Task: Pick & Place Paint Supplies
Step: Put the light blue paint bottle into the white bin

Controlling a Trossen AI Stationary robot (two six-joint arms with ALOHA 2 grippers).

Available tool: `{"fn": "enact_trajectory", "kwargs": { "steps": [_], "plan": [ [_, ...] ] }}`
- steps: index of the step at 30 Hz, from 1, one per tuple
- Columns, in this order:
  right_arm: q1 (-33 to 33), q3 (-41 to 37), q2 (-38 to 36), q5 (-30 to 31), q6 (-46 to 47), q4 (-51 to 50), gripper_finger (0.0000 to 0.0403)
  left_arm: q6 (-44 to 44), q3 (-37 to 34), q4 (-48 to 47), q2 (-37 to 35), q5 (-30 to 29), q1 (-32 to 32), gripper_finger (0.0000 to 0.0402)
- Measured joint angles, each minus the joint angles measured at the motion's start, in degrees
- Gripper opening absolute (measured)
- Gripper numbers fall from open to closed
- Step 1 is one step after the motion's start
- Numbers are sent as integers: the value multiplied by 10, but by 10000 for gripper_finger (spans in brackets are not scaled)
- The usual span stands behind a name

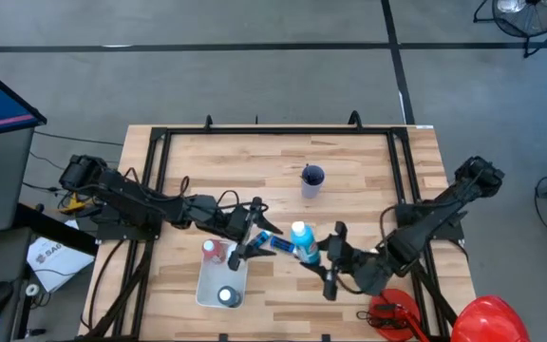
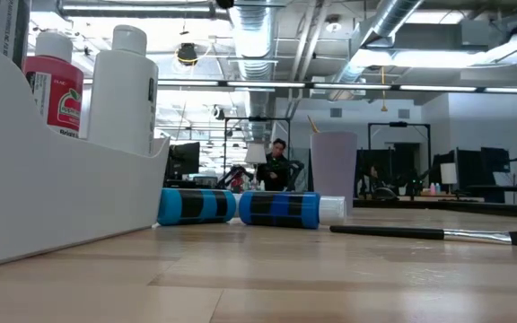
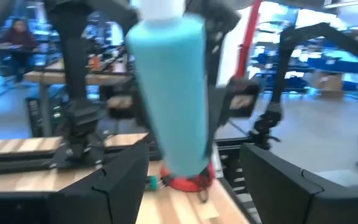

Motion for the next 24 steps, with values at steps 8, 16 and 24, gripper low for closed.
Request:
{"fn": "enact_trajectory", "kwargs": {
  "steps": [8,16,24],
  "plan": [
    [-27,0,65,-31,-28,57,198,-4,0,28,0,45,-9,246],
    [-31,0,102,-33,-84,149,198,-5,0,32,0,-10,-8,281],
    [-41,0,101,-30,-87,160,202,-16,0,23,0,-25,-8,367]
  ]
}}
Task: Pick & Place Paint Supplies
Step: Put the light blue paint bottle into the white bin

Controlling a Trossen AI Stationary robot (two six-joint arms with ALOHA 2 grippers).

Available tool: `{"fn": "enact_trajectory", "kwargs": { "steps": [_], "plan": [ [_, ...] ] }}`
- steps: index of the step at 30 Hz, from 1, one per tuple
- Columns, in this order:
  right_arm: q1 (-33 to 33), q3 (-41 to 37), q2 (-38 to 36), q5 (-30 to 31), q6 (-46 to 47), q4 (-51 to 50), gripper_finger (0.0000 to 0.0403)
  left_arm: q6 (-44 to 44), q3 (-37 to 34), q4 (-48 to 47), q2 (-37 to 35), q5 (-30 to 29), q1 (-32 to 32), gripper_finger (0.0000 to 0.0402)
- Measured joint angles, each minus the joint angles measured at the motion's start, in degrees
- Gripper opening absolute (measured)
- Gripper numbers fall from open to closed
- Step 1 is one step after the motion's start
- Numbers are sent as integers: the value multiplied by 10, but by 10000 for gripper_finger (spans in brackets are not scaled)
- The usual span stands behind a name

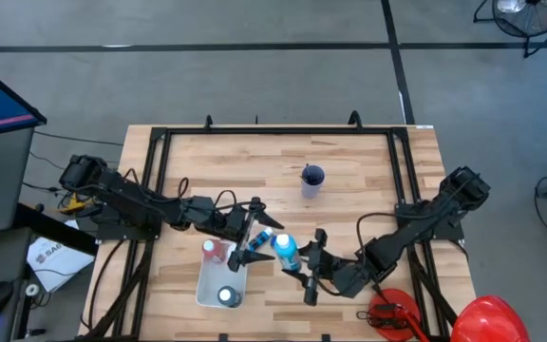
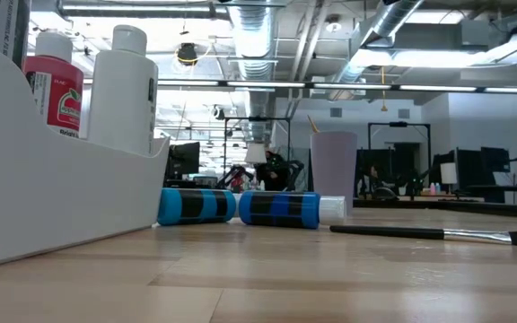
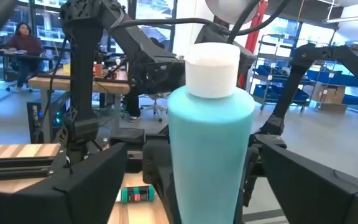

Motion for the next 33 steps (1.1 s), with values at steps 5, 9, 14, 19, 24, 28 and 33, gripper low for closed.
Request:
{"fn": "enact_trajectory", "kwargs": {
  "steps": [5,9,14,19,24,28,33],
  "plan": [
    [-14,0,0,0,0,-2,201,1,0,5,0,7,0,392],
    [-25,0,0,-1,1,-1,202,1,0,13,0,7,0,396],
    [-37,0,0,-28,13,-2,202,2,1,16,5,7,0,385],
    [-39,0,0,-31,14,-2,201,8,5,17,21,7,3,365],
    [-39,0,0,-67,42,-12,203,8,15,8,37,34,3,337],
    [-34,0,0,-79,63,-24,200,8,33,-73,33,58,8,312],
    [-30,0,0,-94,89,-44,201,11,37,-92,31,57,9,293]
  ]
}}
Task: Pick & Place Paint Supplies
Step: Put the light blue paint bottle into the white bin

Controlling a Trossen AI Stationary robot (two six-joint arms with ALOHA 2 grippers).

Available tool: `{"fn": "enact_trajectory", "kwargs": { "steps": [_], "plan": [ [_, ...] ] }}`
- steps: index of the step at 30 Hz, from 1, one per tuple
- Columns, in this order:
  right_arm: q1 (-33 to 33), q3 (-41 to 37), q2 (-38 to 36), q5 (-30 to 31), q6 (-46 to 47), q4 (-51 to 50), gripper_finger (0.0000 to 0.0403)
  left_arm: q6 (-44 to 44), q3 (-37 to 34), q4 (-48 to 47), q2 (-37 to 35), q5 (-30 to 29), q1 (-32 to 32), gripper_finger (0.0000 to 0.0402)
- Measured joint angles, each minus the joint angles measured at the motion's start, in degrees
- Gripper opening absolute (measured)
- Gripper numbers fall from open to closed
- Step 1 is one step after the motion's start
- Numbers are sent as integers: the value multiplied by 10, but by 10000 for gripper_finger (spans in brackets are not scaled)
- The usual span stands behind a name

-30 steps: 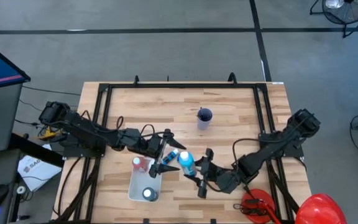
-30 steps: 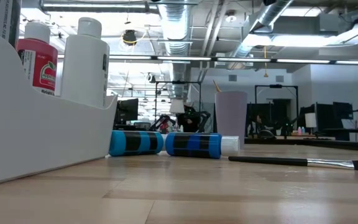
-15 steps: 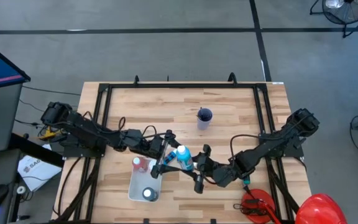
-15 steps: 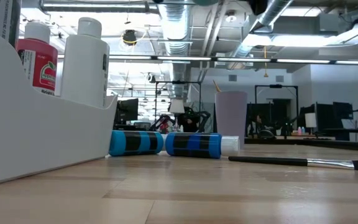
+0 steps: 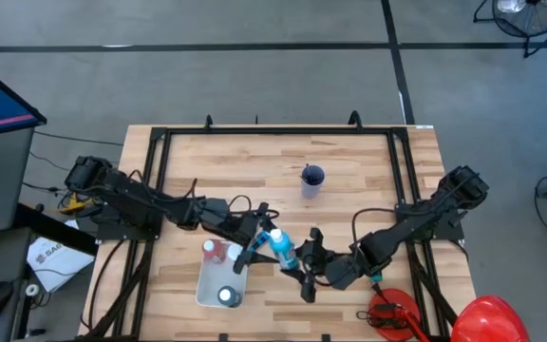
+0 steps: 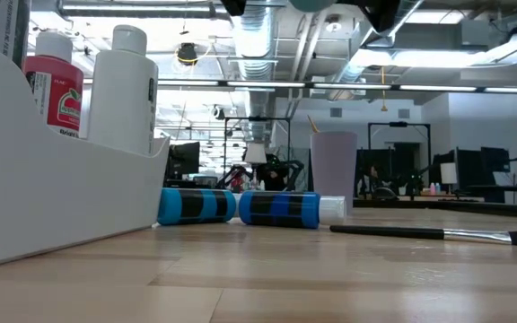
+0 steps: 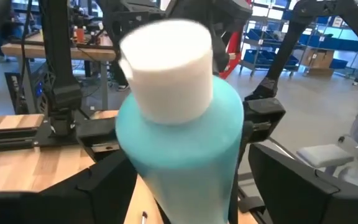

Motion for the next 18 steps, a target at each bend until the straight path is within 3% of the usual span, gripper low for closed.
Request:
{"fn": "enact_trajectory", "kwargs": {
  "steps": [18],
  "plan": [
    [-12,1,56,-31,31,13,200,1,1,6,4,11,0,289]
  ]
}}
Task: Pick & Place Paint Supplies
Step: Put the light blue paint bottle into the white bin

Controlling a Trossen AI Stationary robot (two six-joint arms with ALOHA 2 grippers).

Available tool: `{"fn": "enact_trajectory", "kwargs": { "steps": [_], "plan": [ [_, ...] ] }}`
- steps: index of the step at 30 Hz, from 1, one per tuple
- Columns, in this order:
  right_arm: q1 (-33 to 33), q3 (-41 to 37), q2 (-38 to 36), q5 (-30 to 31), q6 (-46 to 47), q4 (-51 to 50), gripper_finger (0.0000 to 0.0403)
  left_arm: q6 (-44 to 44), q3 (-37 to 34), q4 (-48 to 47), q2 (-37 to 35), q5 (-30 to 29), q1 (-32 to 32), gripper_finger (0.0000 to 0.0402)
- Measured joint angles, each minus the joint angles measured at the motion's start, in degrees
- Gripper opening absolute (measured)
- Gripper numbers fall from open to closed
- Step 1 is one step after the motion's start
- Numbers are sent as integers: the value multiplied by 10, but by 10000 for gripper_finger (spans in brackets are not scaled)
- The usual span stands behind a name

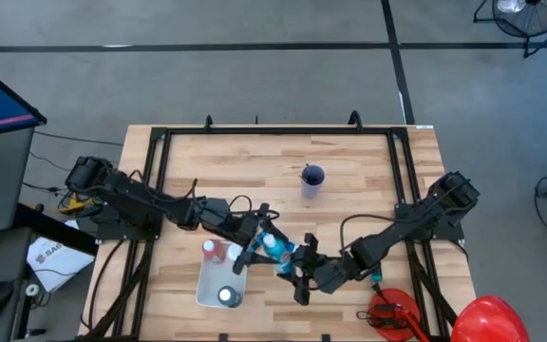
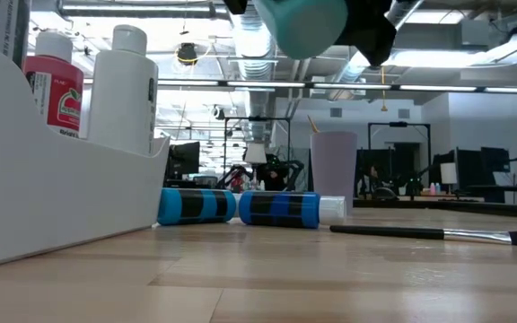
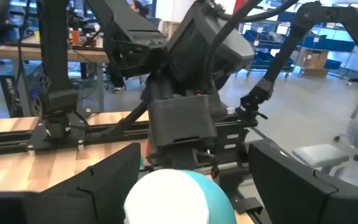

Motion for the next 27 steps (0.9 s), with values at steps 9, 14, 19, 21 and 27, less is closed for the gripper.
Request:
{"fn": "enact_trajectory", "kwargs": {
  "steps": [9,14,19,21,27],
  "plan": [
    [9,0,-5,6,-37,35,198,-6,1,-17,-1,36,7,285],
    [12,0,-5,10,-56,57,198,-7,1,-18,-1,36,8,285],
    [6,0,-5,7,-56,56,197,-7,1,-18,-1,34,7,284],
    [2,0,-5,7,-56,56,197,-7,1,-18,-1,35,7,284],
    [-11,0,-5,5,-56,54,200,-7,1,-16,-1,34,7,284]
  ]
}}
